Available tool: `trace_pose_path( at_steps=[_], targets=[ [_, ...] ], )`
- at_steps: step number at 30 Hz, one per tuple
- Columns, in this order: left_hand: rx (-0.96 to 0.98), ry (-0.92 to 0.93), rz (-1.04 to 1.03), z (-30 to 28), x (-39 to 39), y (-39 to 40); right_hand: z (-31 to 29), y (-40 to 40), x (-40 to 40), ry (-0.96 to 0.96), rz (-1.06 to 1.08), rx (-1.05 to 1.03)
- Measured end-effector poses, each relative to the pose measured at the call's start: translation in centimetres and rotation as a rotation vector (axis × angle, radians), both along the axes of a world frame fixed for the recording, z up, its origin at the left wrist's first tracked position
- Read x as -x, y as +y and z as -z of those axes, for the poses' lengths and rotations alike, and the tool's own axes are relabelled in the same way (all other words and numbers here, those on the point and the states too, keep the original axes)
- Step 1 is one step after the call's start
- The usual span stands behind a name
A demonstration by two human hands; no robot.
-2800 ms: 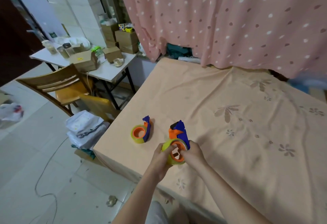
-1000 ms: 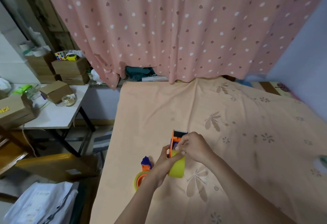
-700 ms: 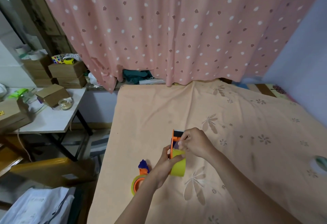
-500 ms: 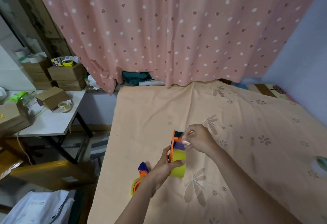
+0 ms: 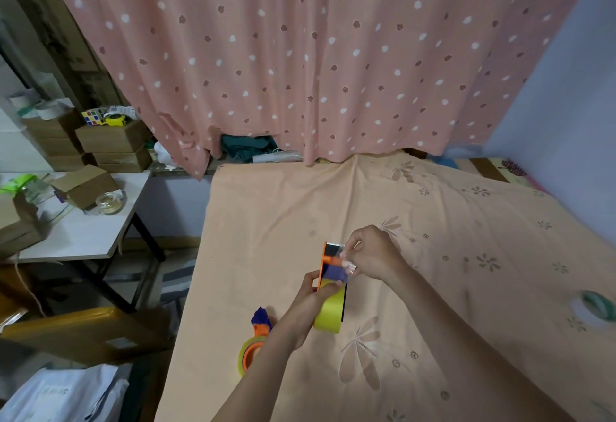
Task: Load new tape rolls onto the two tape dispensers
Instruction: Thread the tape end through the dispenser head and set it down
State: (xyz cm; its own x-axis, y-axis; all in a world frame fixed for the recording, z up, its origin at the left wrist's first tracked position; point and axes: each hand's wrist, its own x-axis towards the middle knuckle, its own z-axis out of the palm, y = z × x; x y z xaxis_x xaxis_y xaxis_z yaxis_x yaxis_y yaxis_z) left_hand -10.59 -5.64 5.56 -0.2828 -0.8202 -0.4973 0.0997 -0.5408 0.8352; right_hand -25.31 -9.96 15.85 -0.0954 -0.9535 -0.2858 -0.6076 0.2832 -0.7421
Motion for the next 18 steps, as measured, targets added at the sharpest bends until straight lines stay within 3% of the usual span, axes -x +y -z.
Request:
trace_pose_path(
  at_steps=[8, 18],
  targets=[
    [0.036, -0.063, 0.03, 0.9, -0.1, -0.3, 0.3, -0.9, 0.5, 0.039, 0.068, 0.03],
    [0.056, -0.058, 0.119, 1.5, -1.6, 0.7, 0.4, -2.4, 0.6, 0.152, 0.006, 0.053]
  ],
)
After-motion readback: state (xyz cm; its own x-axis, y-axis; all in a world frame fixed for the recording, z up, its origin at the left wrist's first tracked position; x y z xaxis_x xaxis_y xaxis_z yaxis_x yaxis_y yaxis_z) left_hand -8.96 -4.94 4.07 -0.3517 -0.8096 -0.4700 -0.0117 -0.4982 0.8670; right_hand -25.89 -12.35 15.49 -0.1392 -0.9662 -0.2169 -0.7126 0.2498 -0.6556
